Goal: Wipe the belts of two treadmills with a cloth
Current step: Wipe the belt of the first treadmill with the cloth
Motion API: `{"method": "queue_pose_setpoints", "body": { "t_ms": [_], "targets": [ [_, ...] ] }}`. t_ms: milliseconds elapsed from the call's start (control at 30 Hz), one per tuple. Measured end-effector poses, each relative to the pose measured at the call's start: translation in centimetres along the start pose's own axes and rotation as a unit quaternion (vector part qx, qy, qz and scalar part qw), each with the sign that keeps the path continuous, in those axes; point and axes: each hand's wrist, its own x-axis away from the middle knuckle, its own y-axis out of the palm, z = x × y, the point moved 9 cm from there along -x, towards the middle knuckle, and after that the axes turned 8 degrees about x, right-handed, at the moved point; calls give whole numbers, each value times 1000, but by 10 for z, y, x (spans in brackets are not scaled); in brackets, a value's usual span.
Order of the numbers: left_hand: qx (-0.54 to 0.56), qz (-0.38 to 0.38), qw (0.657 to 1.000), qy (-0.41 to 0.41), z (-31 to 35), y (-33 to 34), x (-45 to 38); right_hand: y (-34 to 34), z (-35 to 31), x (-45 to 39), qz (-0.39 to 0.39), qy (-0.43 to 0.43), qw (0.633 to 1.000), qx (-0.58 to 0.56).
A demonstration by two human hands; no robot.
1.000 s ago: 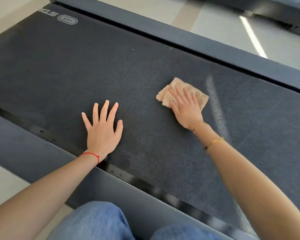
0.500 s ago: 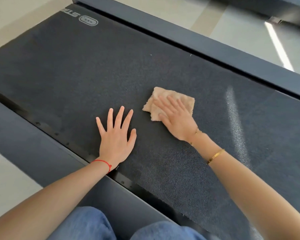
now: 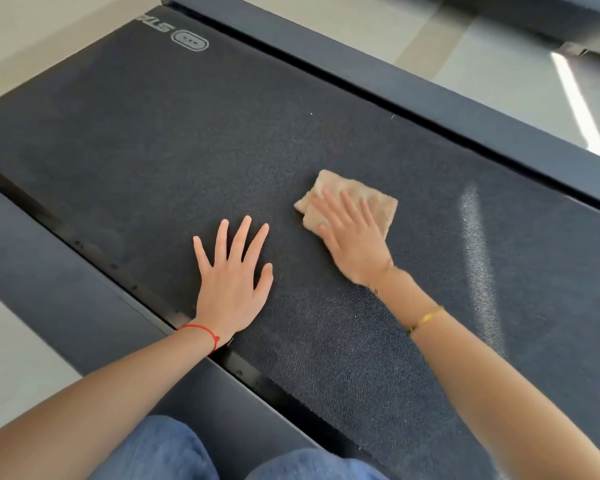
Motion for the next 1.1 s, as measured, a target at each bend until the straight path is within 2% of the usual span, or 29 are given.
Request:
{"method": "queue_pose_setpoints", "body": {
  "t_ms": [100,167,233,333,400,467,567,733,867,933,1100],
  "targets": [
    [-1,1,1000,1,0,-1,1,7,-14,34,-10,-70,998,-3],
    [1,1,1000,0,-1,0,1,4,5,33,-9,-72,997,-3],
    [0,1,1000,2,0,0,0,-2,41,14,-2,-21,1000,-4],
    [-4,5,1000,2,0,1,0,-10,96,-29,-5,113,994,-12],
    [-6,6,1000,4,1,0,-1,-12,108,-52,-12,175,984,-23],
    [-7,6,1000,4,0,0,-1,-9,98,-60,-15,193,981,-29],
    [-11,3,1000,4,-1,1,-2,-6,56,-44,-13,124,992,-28],
    [-15,5,1000,4,-1,2,0,4,-24,37,-3,-13,1000,6],
    [-5,5,1000,5,1,0,0,8,-17,79,-7,-71,997,6],
    [-1,3,1000,3,1,0,0,3,14,75,1,-43,999,8],
    [6,5,1000,-1,3,-2,0,-8,89,13,5,148,989,-18]
  ]
}}
